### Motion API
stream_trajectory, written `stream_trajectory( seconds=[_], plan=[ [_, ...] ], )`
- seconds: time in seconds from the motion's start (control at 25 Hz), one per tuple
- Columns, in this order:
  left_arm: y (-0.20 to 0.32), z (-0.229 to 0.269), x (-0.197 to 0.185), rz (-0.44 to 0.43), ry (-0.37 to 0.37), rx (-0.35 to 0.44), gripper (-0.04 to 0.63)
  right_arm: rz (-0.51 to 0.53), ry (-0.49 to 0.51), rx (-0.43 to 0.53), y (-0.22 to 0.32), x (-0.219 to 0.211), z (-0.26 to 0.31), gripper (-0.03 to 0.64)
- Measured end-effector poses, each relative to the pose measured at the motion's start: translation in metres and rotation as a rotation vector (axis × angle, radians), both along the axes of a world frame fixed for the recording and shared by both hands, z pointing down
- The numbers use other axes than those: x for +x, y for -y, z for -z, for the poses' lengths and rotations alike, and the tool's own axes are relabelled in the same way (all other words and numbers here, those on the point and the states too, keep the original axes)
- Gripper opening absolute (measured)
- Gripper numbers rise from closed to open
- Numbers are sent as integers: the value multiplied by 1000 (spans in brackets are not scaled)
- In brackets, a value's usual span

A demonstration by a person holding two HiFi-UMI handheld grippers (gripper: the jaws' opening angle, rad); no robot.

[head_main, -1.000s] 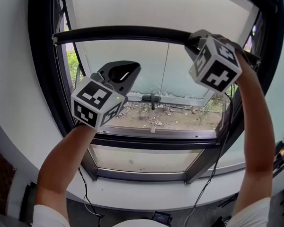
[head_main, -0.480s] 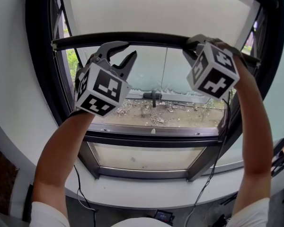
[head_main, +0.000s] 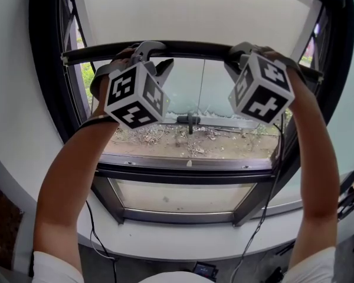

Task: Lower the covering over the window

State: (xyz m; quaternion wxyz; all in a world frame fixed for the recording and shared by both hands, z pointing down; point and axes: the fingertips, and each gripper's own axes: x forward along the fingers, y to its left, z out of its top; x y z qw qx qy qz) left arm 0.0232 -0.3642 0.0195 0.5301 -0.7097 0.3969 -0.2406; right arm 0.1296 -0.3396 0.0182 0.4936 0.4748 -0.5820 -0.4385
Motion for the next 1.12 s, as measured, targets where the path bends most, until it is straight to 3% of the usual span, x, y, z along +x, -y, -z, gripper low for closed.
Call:
stream_trajectory(
  seconds=[0.32,0.52,0.8,1.12],
  plan=[
    [-1,-21,4,-48,32,-169,72,-8,-18,-52,0,2,-22,34],
    [-3,-29,4,-68,8,-206,72,-9,-19,-62,0,3,-31,34],
    [-3,-81,3,-47,98,-272,67,2,-22,-136,0,1,-79,35],
    [-4,-110,2,-50,81,-304,67,3,-8,-166,-1,1,-108,34]
  ],
)
